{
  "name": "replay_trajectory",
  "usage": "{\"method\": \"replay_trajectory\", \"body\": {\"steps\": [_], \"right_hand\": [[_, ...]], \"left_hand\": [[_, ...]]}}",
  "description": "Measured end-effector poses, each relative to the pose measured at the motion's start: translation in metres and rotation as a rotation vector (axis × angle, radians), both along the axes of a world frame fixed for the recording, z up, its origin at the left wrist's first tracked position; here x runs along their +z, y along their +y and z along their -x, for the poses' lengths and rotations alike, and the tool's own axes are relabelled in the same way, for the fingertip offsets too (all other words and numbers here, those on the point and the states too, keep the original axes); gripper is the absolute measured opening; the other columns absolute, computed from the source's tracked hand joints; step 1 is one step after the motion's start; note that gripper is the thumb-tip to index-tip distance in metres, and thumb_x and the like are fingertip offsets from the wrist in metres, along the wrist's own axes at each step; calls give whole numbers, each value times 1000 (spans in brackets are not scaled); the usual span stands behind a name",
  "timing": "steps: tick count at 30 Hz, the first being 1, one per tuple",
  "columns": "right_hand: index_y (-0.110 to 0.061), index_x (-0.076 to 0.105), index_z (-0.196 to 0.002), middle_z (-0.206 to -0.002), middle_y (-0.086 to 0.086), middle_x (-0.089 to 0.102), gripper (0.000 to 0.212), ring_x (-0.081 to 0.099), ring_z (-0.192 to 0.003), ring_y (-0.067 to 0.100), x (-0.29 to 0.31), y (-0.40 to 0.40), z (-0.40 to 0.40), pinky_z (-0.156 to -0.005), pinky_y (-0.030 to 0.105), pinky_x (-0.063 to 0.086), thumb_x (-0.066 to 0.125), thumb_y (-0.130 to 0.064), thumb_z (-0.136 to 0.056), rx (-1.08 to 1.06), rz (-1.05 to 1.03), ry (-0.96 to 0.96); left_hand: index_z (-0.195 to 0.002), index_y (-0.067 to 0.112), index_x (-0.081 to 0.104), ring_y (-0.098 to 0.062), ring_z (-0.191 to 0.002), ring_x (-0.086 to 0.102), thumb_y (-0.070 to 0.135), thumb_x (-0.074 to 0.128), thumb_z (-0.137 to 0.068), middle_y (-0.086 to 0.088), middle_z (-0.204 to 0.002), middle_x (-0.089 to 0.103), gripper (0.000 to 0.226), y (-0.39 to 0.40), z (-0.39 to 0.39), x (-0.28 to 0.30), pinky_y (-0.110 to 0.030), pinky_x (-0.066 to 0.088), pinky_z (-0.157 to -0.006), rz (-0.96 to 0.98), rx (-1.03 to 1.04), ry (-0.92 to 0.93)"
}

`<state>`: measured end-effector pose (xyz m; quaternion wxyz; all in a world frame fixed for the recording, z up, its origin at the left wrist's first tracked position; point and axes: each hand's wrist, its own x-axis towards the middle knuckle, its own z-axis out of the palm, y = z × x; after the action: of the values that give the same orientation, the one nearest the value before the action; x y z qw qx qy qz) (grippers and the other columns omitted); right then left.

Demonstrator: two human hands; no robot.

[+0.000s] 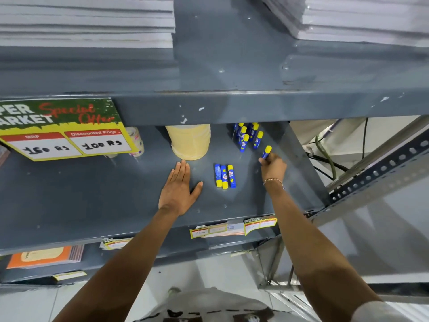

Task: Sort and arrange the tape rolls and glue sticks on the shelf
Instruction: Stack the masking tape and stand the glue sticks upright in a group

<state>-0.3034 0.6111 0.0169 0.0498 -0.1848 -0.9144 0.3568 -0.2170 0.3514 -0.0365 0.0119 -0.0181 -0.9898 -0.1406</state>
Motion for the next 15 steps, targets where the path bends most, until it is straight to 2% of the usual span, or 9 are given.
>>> {"method": "replay_trajectory", "body": {"steps": [3, 7, 10, 13, 15], "right_hand": [[4, 66, -95, -95, 25, 72, 18, 68, -85, 34, -4, 2, 4, -57, 12, 30, 64, -12, -87, -19, 84, 12], [1, 70, -97, -95, 22, 73, 21, 66, -84, 34, 0, 2, 9, -74, 27, 45, 68, -16, -84, 1, 135, 16], [2, 70, -98, -97, 22, 73, 24, 61, -75, 25, 3, 4, 4, -85, 34, 51, 72, -14, -80, -27, 183, 18], [1, 70, -97, -100, 19, 74, 26, 68, -92, 29, 2, -2, -15, -85, 26, 48, 77, -13, -76, -169, 270, 39], [-1, 73, -92, -95, 18, 75, 24, 69, -93, 31, 1, -16, -32, -82, 24, 47, 77, -19, -76, -117, 254, 14]], "left_hand": [[-151, 5, 3, -18, -149, -2, 57, 23, -95, -9, -161, 3, 79, 0, -1, 0, -28, -3, -119, 4, -4, 3], [-151, 6, 3, -17, -149, -3, 58, 22, -95, -8, -161, 2, 79, 1, 0, 0, -28, -2, -120, 5, 7, 2], [-151, 6, 4, -18, -149, -2, 58, 23, -95, -8, -161, 3, 79, 1, 0, -1, -28, -2, -120, 9, 1, 3], [-151, 6, 3, -18, -149, -2, 58, 23, -95, -8, -161, 3, 79, 1, -1, 0, -28, -2, -120, -5, 7, 0], [-151, 7, 2, -17, -149, -3, 58, 23, -95, -8, -162, 2, 79, 1, -1, 0, -28, -3, -120, -13, 8, -9]]}}
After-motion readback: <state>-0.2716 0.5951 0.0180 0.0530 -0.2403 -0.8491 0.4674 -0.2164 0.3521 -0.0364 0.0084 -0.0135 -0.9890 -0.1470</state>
